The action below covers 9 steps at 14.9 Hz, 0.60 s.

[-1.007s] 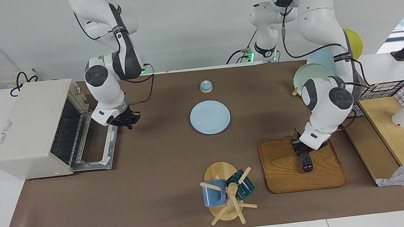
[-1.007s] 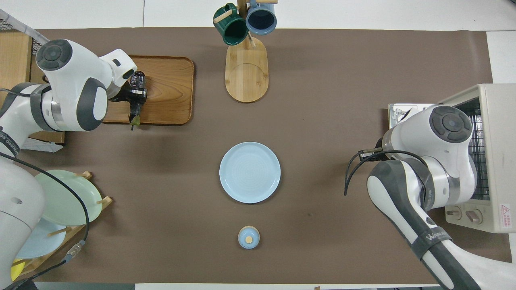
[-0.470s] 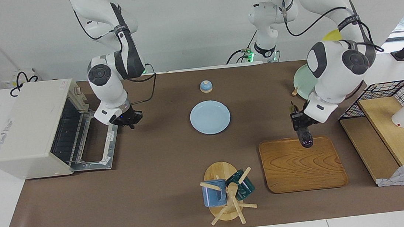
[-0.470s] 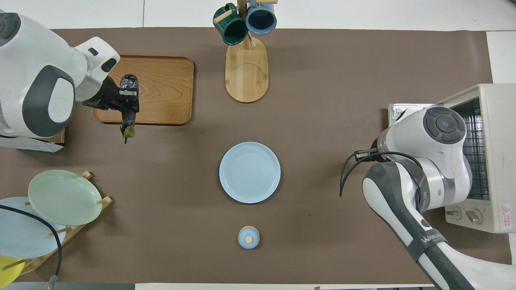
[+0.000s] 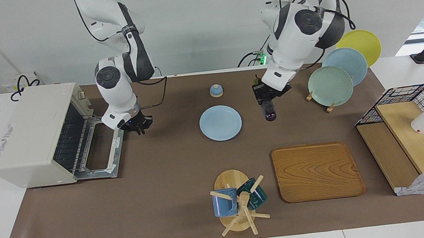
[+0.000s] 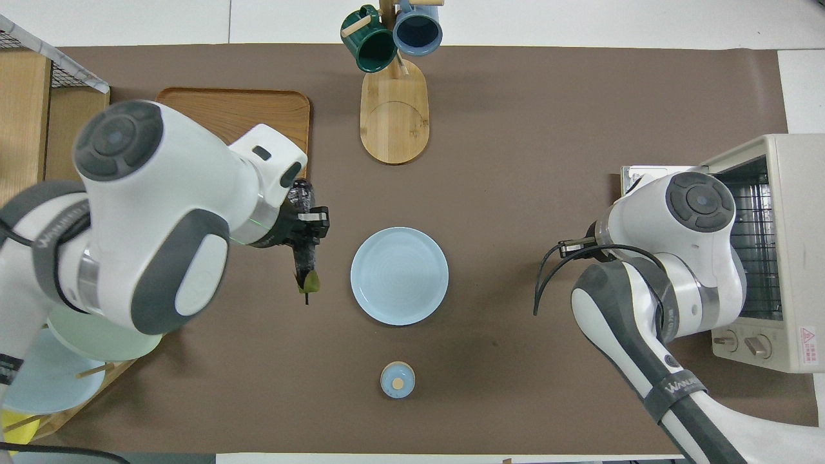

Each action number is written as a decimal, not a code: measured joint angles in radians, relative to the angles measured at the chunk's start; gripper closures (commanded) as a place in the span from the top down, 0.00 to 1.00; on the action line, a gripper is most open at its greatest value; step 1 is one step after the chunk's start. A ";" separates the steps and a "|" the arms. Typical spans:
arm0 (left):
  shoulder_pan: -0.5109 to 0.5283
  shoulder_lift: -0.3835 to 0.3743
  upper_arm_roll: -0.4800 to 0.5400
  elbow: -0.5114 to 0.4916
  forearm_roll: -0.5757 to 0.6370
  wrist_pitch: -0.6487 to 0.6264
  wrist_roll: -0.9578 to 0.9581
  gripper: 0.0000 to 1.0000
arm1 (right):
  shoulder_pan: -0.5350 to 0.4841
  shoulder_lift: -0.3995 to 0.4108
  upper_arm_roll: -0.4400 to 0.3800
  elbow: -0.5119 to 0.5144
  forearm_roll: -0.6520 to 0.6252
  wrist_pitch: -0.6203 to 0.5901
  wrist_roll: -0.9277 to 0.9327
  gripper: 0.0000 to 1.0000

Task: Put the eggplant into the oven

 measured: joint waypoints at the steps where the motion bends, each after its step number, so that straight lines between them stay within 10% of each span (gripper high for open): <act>1: -0.053 -0.014 -0.001 -0.054 -0.001 0.074 -0.043 0.00 | 0.003 0.000 0.000 0.001 0.000 0.000 0.000 0.38; 9: -0.326 0.056 0.001 -0.348 -0.001 0.541 -0.202 0.00 | 0.002 0.000 -0.002 0.001 0.000 0.000 0.000 0.39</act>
